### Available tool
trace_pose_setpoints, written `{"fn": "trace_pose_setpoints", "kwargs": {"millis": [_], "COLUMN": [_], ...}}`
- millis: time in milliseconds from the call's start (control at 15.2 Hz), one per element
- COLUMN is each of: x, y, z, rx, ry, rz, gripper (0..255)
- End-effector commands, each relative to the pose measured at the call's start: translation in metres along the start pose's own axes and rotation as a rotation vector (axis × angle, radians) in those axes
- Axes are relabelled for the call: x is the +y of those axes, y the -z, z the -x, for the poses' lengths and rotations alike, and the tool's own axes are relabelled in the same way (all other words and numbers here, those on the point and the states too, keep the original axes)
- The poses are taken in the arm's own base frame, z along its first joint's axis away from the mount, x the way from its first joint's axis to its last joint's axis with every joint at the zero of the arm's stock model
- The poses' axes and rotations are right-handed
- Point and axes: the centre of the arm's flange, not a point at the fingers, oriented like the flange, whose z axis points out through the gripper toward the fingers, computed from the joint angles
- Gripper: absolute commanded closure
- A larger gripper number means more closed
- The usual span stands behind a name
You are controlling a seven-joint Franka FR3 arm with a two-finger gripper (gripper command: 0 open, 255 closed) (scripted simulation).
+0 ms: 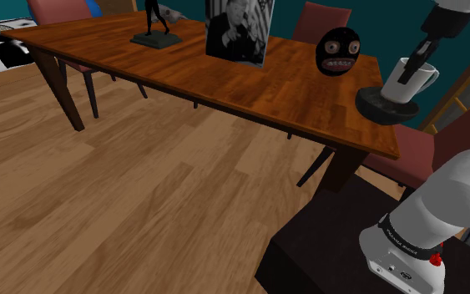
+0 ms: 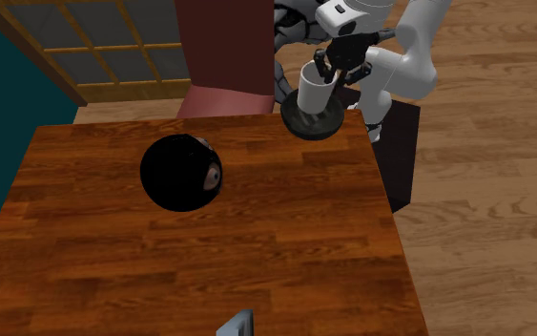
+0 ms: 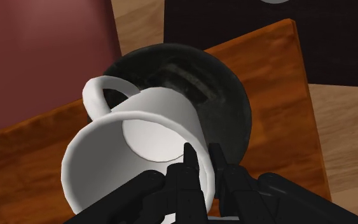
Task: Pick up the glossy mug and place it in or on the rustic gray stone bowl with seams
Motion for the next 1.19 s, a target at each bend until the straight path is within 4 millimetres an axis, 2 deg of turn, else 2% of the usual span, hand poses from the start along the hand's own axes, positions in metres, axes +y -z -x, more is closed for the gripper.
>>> {"fn": "trace_pose_setpoints", "kwargs": {"millis": [0, 396, 462, 792, 1056, 1122], "x": [-0.001, -0.001, -0.001, -0.001, -0.001, -0.001], "y": [-0.003, -0.003, -0.003, -0.003, 0.047, 0.047], "z": [0.000, 0.000, 0.000, 0.000, 0.000, 0.000], "rx": [0.001, 0.001, 0.001, 0.001, 0.001, 0.001], "ry": [0.000, 0.000, 0.000, 0.000, 0.000, 0.000], "rz": [0.000, 0.000, 0.000, 0.000, 0.000, 0.000], "gripper": [255, 255, 0, 0, 0, 0]}}
